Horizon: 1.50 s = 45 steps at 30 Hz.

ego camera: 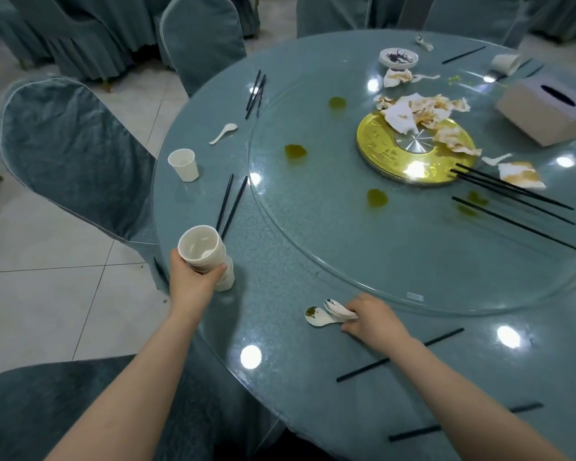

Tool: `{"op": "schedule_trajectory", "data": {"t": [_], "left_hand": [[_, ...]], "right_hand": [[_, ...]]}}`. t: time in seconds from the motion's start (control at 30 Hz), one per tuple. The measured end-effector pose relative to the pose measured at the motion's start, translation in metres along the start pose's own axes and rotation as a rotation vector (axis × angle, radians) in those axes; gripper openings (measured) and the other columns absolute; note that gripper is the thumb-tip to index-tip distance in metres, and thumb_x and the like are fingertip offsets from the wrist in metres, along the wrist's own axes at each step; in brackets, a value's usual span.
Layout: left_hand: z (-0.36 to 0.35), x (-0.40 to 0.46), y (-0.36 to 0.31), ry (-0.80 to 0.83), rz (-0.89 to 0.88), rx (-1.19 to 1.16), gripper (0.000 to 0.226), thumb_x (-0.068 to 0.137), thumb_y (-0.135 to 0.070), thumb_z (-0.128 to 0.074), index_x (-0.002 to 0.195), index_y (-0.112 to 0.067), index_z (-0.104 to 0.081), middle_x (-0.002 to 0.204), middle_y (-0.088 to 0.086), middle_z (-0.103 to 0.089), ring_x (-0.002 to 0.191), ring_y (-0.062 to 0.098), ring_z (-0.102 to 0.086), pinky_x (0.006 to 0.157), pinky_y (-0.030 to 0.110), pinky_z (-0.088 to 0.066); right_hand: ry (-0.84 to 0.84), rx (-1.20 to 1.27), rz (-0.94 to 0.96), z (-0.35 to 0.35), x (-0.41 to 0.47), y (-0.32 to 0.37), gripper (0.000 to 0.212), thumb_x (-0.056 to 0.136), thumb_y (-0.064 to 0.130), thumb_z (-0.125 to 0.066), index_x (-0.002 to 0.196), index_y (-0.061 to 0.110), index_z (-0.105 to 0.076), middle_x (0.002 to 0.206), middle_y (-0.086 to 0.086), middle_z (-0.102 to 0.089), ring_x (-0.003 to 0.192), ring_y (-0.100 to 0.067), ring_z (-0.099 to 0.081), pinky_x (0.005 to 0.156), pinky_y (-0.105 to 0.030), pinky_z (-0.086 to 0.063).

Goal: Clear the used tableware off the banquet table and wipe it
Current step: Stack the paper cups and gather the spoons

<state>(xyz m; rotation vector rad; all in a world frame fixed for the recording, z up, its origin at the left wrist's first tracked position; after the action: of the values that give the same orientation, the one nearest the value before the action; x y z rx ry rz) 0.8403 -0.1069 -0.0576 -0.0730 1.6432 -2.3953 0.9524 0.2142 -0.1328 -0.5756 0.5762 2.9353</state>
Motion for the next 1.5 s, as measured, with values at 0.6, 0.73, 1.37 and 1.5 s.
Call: {"op": "schedule_trajectory", "data": {"t": [0.6, 0.73, 1.37, 1.5], "left_hand": [[-0.005, -0.029, 0.028, 0.084, 0.064, 0.027, 0.065, 0.066, -0.001, -0.081, 0.123, -0.012, -0.05, 0.117, 0.006, -0.063, 0.108, 0.022, -0.06, 0.096, 0.044, -0.048], [0.014, -0.047, 0.031, 0.067, 0.101, -0.016, 0.066, 0.066, 0.002, -0.08, 0.125, -0.004, -0.049, 0.119, 0.015, -0.061, 0.111, 0.03, -0.059, 0.097, 0.054, -0.046], [0.318, -0.151, -0.028, -0.081, -0.261, -0.247, 0.076, 0.066, -0.005, -0.084, 0.13, -0.017, -0.046, 0.122, 0.0, -0.062, 0.109, 0.01, -0.061, 0.085, 0.024, -0.05], [0.406, -0.184, -0.005, -0.151, -0.272, -0.243, 0.073, 0.066, -0.009, -0.085, 0.129, -0.017, -0.049, 0.12, 0.0, -0.063, 0.107, 0.013, -0.062, 0.087, 0.032, -0.053]], "right_hand": [[-0.041, -0.112, 0.131, -0.01, -0.002, 0.033, 0.022, 0.092, 0.027, -0.054, 0.11, 0.016, -0.062, 0.108, -0.005, -0.055, 0.105, -0.024, -0.05, 0.086, -0.031, -0.039], [-0.021, -0.128, 0.106, -0.013, -0.006, 0.031, 0.015, 0.093, 0.02, -0.051, 0.1, 0.012, -0.061, 0.104, -0.008, -0.055, 0.101, -0.027, -0.052, 0.076, -0.033, -0.039], [-0.334, 0.183, 0.282, -0.02, -0.115, 0.282, 0.014, 0.086, 0.022, -0.066, 0.099, 0.023, -0.072, 0.085, 0.006, -0.073, 0.082, -0.017, -0.067, 0.066, -0.023, -0.044], [-0.363, 0.265, 0.378, -0.037, -0.146, 0.365, 0.017, 0.082, 0.018, -0.07, 0.096, 0.027, -0.073, 0.069, 0.027, -0.06, 0.067, 0.009, -0.057, 0.063, 0.0, -0.037]]}}
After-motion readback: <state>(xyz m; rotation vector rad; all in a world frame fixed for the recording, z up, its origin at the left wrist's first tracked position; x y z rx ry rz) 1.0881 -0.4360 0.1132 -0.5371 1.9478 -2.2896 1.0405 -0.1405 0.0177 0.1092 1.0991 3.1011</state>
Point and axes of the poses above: each hand's wrist, its own x-axis towards the middle knuckle, its own z-axis out of the back of the hand, y = z × x, the point moved 6 cm from there along x, towards the middle knuckle
